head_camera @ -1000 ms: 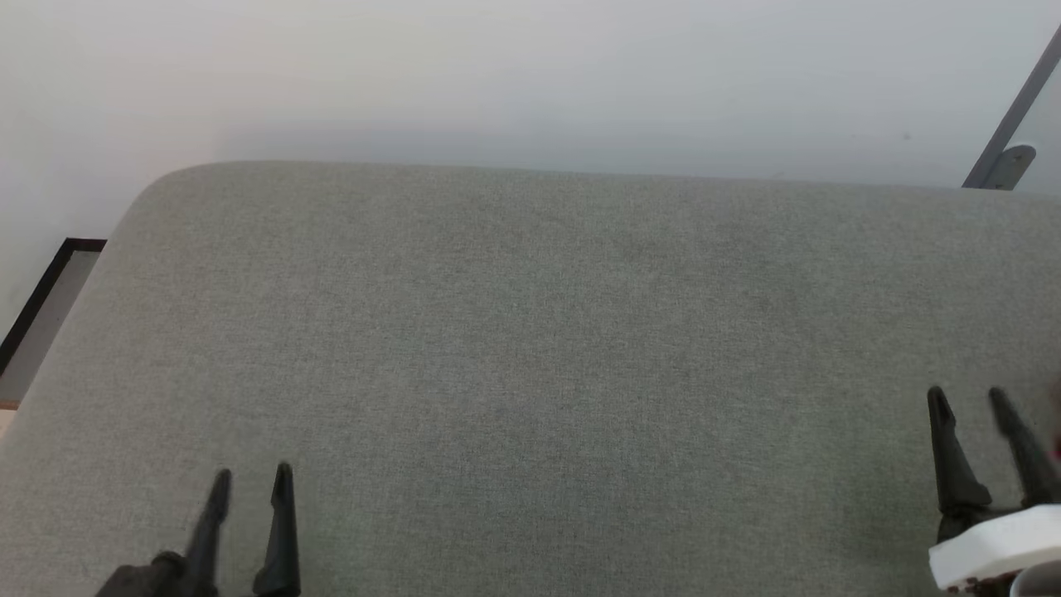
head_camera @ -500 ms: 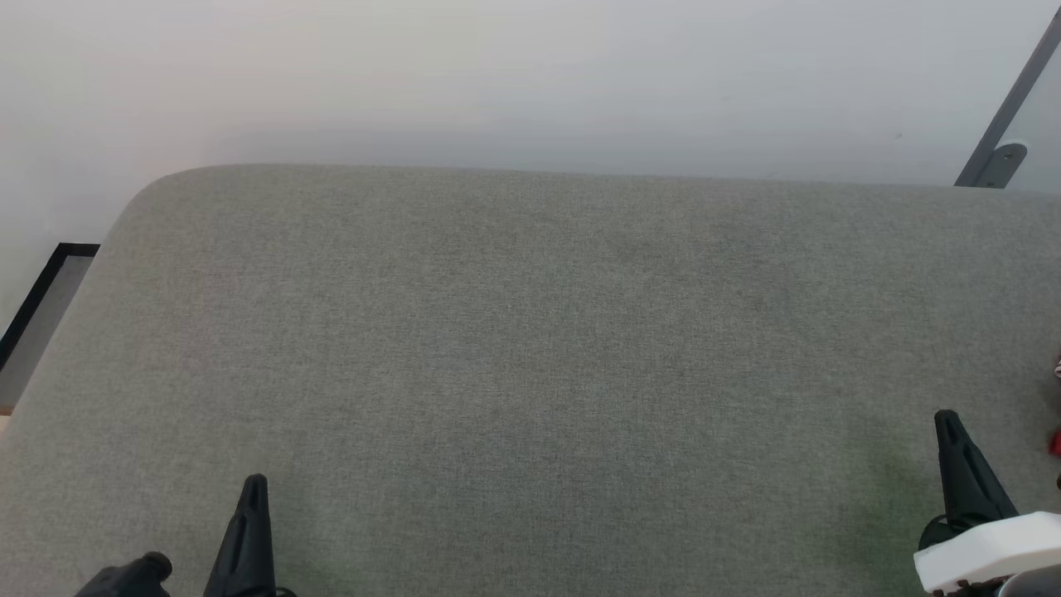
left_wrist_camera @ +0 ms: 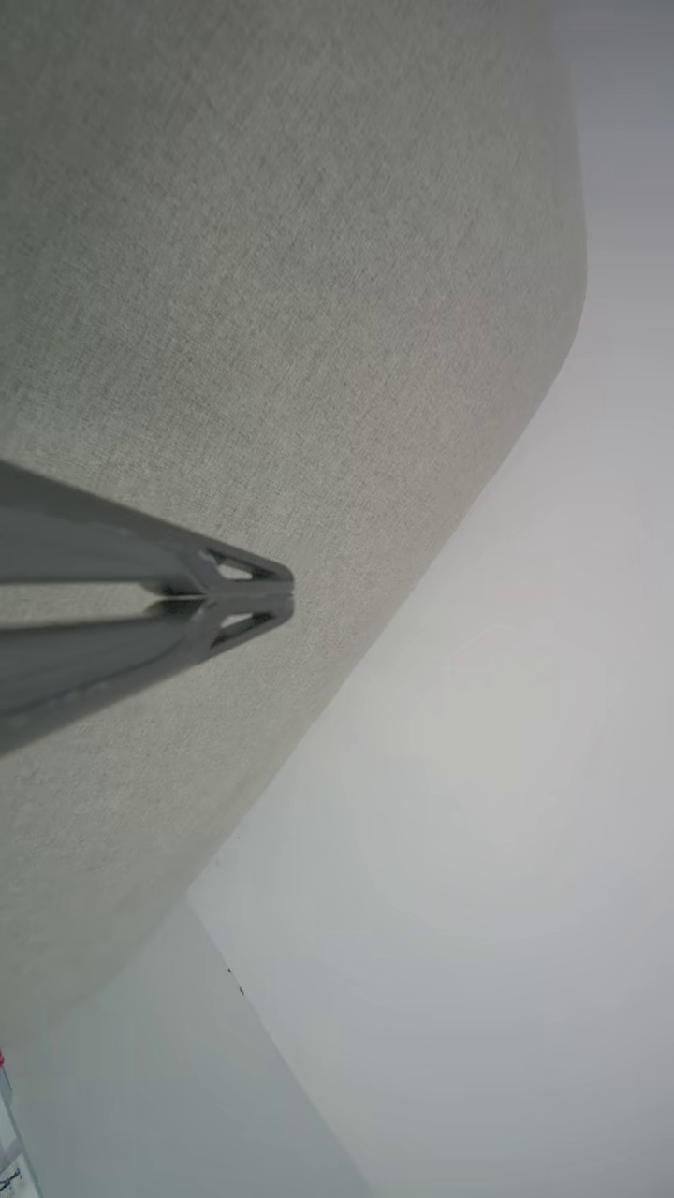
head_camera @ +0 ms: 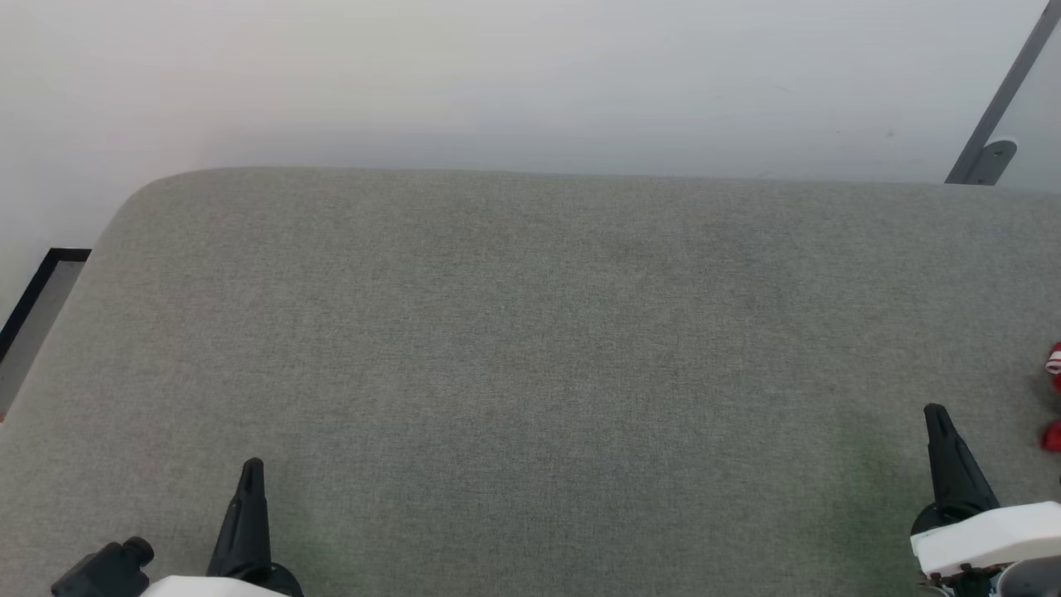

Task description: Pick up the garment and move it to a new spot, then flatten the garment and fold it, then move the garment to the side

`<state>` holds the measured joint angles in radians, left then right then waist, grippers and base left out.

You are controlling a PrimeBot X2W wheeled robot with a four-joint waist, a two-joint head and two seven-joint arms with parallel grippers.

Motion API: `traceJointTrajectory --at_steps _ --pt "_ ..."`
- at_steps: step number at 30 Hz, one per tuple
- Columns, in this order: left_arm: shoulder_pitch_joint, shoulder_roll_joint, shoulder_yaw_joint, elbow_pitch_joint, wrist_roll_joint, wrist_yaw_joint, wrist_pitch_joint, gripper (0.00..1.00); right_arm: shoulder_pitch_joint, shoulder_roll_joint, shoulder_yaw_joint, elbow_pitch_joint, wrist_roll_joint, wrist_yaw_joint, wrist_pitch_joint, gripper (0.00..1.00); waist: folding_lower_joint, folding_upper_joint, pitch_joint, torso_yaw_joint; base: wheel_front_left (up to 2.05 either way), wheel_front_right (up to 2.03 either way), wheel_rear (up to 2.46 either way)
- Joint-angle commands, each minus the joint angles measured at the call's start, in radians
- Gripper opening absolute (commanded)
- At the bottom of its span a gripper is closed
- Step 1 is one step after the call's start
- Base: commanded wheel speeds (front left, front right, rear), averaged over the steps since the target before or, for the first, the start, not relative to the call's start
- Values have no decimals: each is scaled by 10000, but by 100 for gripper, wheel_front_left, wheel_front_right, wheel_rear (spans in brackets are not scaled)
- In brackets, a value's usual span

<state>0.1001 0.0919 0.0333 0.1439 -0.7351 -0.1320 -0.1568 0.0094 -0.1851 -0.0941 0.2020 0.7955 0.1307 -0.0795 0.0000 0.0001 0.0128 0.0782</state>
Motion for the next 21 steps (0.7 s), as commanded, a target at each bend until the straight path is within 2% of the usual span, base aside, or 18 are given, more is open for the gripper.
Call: traceJointTrajectory --at_steps 1,21 --pt "-276 51 40 -80 -312 7 70 0 -274 -11 -35 -88 298 0 63 0 0 -1 -1 -9 0 0 0" --pt "-798 13 137 199 -2844 10 720 0 -549 380 -88 55 2549 0 606 0 0 -1 -20 -168 0 0 0"
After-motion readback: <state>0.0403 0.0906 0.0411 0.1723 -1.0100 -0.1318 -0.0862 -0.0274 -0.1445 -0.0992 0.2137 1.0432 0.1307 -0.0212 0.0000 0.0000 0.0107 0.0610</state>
